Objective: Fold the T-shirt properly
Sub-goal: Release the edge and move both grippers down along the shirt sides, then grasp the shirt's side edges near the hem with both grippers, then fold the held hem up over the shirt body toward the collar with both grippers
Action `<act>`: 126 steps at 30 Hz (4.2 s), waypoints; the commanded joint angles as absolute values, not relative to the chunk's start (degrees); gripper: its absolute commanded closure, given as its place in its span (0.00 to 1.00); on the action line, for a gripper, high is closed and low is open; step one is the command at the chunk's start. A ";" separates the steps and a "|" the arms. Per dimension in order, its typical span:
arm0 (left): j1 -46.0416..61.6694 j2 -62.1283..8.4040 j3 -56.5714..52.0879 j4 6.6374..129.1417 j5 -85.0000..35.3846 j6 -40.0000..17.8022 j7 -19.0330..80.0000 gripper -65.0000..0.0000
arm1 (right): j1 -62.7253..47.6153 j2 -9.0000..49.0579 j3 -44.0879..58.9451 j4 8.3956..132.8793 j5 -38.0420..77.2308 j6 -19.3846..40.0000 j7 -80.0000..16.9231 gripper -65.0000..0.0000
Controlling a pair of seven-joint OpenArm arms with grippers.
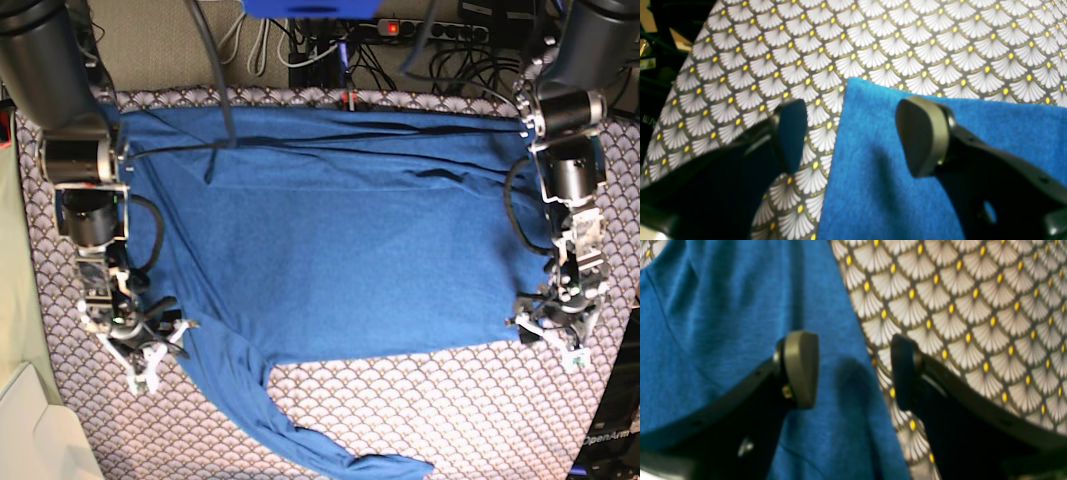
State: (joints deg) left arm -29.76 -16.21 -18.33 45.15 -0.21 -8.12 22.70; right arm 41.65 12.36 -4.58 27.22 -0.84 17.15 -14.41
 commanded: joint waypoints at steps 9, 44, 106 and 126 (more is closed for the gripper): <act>-31.78 -17.27 -18.59 45.93 -0.40 -7.96 20.97 0.33 | 42.77 13.41 -5.58 25.36 -0.31 14.29 -9.71 0.46; -31.96 -17.80 -18.59 43.91 -0.13 -7.52 20.79 0.33 | 39.60 13.05 -5.49 25.54 -0.13 13.49 -9.63 1.00; -39.52 -17.89 -12.26 17.89 -0.48 -7.52 0.48 0.99 | 38.55 13.23 -5.49 30.90 -0.13 13.58 -10.07 1.00; -27.91 -18.42 -12.18 43.65 -10.24 -7.52 15.16 0.99 | 23.25 14.11 5.76 58.33 -0.13 14.02 -16.40 1.00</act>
State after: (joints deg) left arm -26.57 -17.74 -11.94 42.74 -10.15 -7.75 16.43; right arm 21.93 13.39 5.48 57.41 -0.23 14.09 -17.61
